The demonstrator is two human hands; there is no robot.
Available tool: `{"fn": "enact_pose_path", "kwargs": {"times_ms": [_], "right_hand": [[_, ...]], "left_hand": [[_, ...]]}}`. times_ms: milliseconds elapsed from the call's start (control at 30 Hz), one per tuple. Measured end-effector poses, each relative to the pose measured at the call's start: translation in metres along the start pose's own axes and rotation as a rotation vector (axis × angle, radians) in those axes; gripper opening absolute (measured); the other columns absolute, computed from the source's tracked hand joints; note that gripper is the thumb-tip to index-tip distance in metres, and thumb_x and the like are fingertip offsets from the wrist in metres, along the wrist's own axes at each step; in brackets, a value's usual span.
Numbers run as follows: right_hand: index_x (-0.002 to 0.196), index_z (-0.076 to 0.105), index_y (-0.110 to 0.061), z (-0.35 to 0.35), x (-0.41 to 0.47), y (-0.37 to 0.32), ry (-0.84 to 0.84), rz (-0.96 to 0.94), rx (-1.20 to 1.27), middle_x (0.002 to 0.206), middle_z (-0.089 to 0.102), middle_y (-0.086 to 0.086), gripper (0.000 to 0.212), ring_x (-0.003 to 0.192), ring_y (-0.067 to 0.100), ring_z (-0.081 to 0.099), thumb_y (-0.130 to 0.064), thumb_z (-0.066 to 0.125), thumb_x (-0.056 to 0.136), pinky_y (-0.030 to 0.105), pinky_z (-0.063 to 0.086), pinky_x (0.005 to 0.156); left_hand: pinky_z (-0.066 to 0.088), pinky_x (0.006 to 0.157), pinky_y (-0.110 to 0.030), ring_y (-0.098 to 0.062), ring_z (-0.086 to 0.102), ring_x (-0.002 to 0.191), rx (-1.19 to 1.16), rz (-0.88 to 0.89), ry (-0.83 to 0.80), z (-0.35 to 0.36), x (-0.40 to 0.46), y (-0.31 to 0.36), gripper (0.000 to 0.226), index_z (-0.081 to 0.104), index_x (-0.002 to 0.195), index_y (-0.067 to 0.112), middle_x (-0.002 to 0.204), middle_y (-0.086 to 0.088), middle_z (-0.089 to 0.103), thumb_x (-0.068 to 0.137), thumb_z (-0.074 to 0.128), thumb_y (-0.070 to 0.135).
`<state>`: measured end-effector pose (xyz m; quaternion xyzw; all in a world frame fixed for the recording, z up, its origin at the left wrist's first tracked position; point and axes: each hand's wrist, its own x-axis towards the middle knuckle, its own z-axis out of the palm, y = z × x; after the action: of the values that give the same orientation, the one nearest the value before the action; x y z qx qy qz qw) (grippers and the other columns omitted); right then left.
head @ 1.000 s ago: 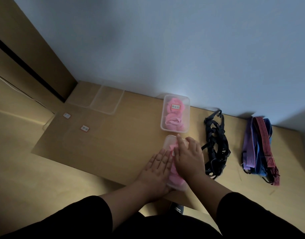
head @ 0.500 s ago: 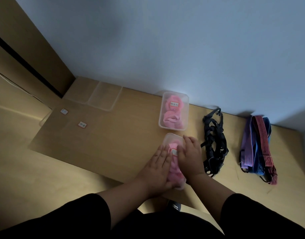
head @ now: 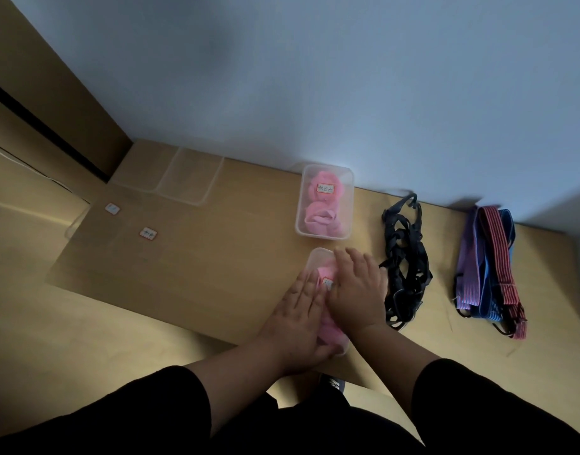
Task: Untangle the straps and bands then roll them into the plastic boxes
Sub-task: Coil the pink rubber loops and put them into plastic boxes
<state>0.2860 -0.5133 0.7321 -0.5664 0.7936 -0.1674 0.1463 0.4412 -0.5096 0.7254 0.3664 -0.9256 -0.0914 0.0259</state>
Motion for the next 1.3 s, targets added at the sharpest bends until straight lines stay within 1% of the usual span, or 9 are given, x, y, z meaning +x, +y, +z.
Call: {"fn": "enact_pose_path", "kwargs": {"times_ms": [167,367,600,767,933,1067,1167,1233,1300], "right_hand": [[0.152,0.039,-0.026,-0.001,0.006,0.001,-0.124,-0.222,-0.276,0.157,0.042,0.002,0.055,0.147,0.029,0.035,-0.04,0.029,0.099,0.059,0.011,0.12],[0.145,0.048,-0.035,-0.009,0.014,0.0,-0.146,-0.198,-0.245,0.129,0.062,0.008,0.057,0.112,0.032,0.059,-0.044,0.038,0.09,0.046,0.049,0.092],[0.146,0.045,-0.038,-0.014,0.015,-0.003,-0.13,-0.189,-0.225,0.126,0.059,0.008,0.056,0.112,0.031,0.057,-0.048,0.03,0.093,0.044,0.049,0.092],[0.152,0.036,-0.033,-0.022,0.015,0.003,-0.241,-0.216,-0.166,0.146,0.046,0.011,0.065,0.132,0.033,0.042,-0.05,0.019,0.092,0.046,0.033,0.111],[0.158,0.021,-0.008,-0.026,-0.001,0.004,-0.283,-0.337,-0.165,0.166,0.016,0.012,0.08,0.155,0.026,0.002,-0.054,0.004,0.095,0.034,-0.017,0.119],[0.159,0.007,-0.011,-0.025,-0.008,-0.004,-0.359,-0.524,-0.254,0.167,0.001,0.01,0.083,0.151,0.025,-0.015,-0.062,-0.007,0.096,0.033,-0.018,0.118],[0.158,-0.005,-0.012,-0.026,-0.007,-0.019,-0.465,-0.613,-0.329,0.164,-0.014,0.006,0.085,0.149,0.021,-0.022,-0.065,-0.005,0.092,0.034,-0.02,0.119],[0.159,0.007,-0.007,-0.026,-0.006,-0.033,-0.481,-0.662,-0.357,0.164,-0.006,0.01,0.09,0.153,0.024,-0.008,-0.067,-0.004,0.092,0.038,-0.015,0.122],[0.148,0.043,0.0,-0.023,-0.004,-0.048,-0.508,-0.69,-0.414,0.157,0.035,0.018,0.091,0.148,0.03,0.029,-0.065,0.002,0.097,0.044,0.009,0.119]], "left_hand": [[0.013,0.118,-0.047,-0.039,0.001,0.152,-0.023,-0.047,-0.081,0.002,-0.001,0.003,0.102,0.02,0.152,-0.008,0.162,-0.026,0.01,0.09,0.03,0.073],[0.019,0.119,-0.05,-0.043,0.006,0.15,-0.042,-0.012,-0.074,0.006,-0.002,0.001,0.096,0.022,0.15,-0.01,0.16,-0.029,0.013,0.092,0.033,0.066],[0.006,0.122,-0.052,-0.043,-0.018,0.148,0.013,0.008,-0.252,0.004,0.003,-0.001,0.123,0.0,0.151,-0.011,0.159,-0.031,-0.011,0.08,0.006,0.089],[0.006,0.121,-0.048,-0.042,-0.012,0.15,-0.05,-0.027,-0.197,-0.008,0.002,0.003,0.123,0.01,0.152,-0.009,0.161,-0.028,-0.001,0.078,0.006,0.089],[0.016,0.116,-0.045,-0.044,0.018,0.147,-0.073,-0.187,-0.217,-0.018,-0.006,0.006,0.115,0.036,0.146,-0.008,0.155,-0.03,0.028,0.084,0.012,0.085],[0.01,0.121,-0.051,-0.047,0.0,0.149,-0.035,-0.266,-0.25,-0.02,-0.016,-0.013,0.119,0.02,0.149,-0.013,0.158,-0.034,0.008,0.084,0.01,0.087],[0.014,0.117,-0.048,-0.052,0.025,0.142,0.009,-0.32,-0.274,-0.033,-0.025,-0.033,0.11,0.04,0.14,-0.016,0.149,-0.039,0.031,0.09,0.012,0.078],[0.02,0.117,-0.049,-0.049,0.042,0.133,-0.003,-0.355,-0.268,-0.037,-0.032,-0.047,0.101,0.054,0.131,-0.014,0.139,-0.038,0.047,0.092,0.018,0.072],[0.029,0.117,-0.05,-0.042,0.043,0.133,0.038,-0.386,-0.285,-0.049,-0.039,-0.061,0.098,0.058,0.129,-0.01,0.138,-0.033,0.051,0.087,0.025,0.071]]}}
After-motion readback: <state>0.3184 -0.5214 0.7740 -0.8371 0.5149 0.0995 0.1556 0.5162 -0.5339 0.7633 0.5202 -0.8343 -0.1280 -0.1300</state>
